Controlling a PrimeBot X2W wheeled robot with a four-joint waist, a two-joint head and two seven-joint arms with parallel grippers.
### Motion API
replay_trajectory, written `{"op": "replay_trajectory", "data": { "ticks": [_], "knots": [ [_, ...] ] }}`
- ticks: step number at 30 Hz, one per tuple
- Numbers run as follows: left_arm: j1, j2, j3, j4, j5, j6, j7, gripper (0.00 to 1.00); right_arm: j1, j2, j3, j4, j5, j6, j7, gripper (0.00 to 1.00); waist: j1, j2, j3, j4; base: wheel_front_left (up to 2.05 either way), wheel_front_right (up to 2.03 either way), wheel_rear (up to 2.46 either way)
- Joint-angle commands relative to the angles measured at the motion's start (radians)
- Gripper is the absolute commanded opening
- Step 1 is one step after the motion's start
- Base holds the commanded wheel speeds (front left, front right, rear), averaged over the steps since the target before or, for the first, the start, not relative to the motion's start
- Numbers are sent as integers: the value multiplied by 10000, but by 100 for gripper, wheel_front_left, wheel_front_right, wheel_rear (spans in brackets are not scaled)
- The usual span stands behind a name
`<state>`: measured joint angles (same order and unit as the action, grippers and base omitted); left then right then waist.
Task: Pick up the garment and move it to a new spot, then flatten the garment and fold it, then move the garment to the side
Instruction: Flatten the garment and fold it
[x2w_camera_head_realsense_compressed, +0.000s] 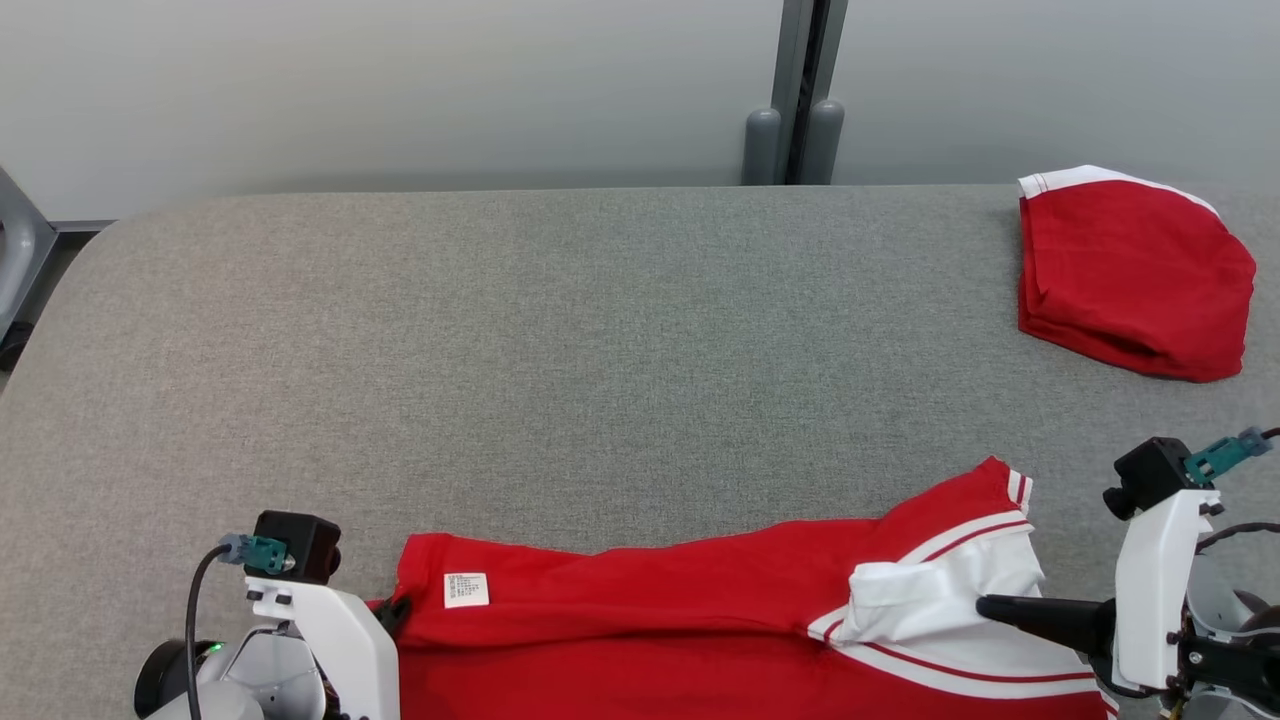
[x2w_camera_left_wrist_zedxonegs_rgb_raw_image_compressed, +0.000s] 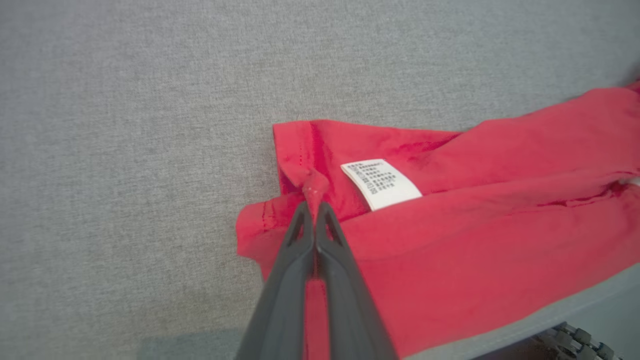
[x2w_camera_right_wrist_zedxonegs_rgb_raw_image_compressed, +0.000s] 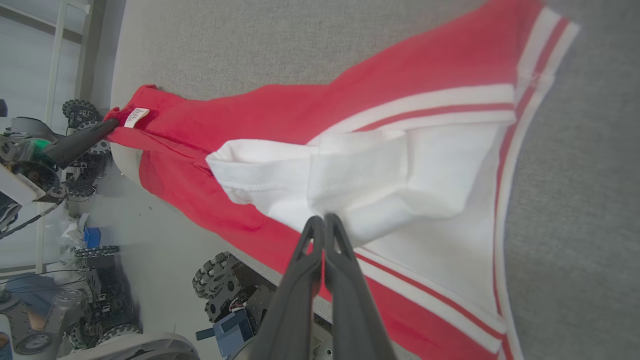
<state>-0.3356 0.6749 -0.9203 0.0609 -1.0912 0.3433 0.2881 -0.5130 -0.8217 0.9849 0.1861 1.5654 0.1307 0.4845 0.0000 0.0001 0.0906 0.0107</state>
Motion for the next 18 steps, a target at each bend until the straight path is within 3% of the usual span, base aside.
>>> {"op": "replay_trajectory", "data": {
  "ticks": [1, 2, 3, 4, 5, 6, 7, 18],
  "knots": [
    [120, 11, -4, 13, -92, 56, 92, 5, 160, 27, 21, 32, 14, 4, -69, 42, 0, -1, 3, -1, 0, 0, 0],
    [147, 27, -29, 7, -115, 77, 165, 22, 177, 39, 16, 37, 26, 4, -96, 64, 0, -1, 3, -2, 0, 0, 0],
    [151, 46, -42, -12, -148, 81, 204, 39, 224, 47, 5, 42, 42, 4, -136, 100, 0, -1, 4, -2, 0, 0, 0],
    [157, 63, -35, -36, -158, 84, 227, 45, 275, 55, -10, 54, 61, 4, -153, 100, 0, -1, 4, -4, 0, 0, 0],
    [171, 70, -20, -55, -165, 97, 204, 84, 329, 62, -12, 59, 71, 4, -208, 100, 0, -1, 0, -5, 0, 0, 0],
    [171, 70, -20, -55, -165, 97, 204, 84, 329, 62, -12, 59, 71, 4, -208, 100, 0, -1, 0, -5, 0, 0, 0],
    [198, 77, -9, -66, -175, 113, 194, 100, 375, 66, -6, 55, 81, 4, -231, 100, 0, -1, -10, -7, 0, 0, 0],
    [585, 459, 167, -515, -242, 664, 126, 100, 1143, -435, -69, -532, 305, 4, -794, 100, 0, -1, -369, -40, 0, 0, 0]
  ]
}}
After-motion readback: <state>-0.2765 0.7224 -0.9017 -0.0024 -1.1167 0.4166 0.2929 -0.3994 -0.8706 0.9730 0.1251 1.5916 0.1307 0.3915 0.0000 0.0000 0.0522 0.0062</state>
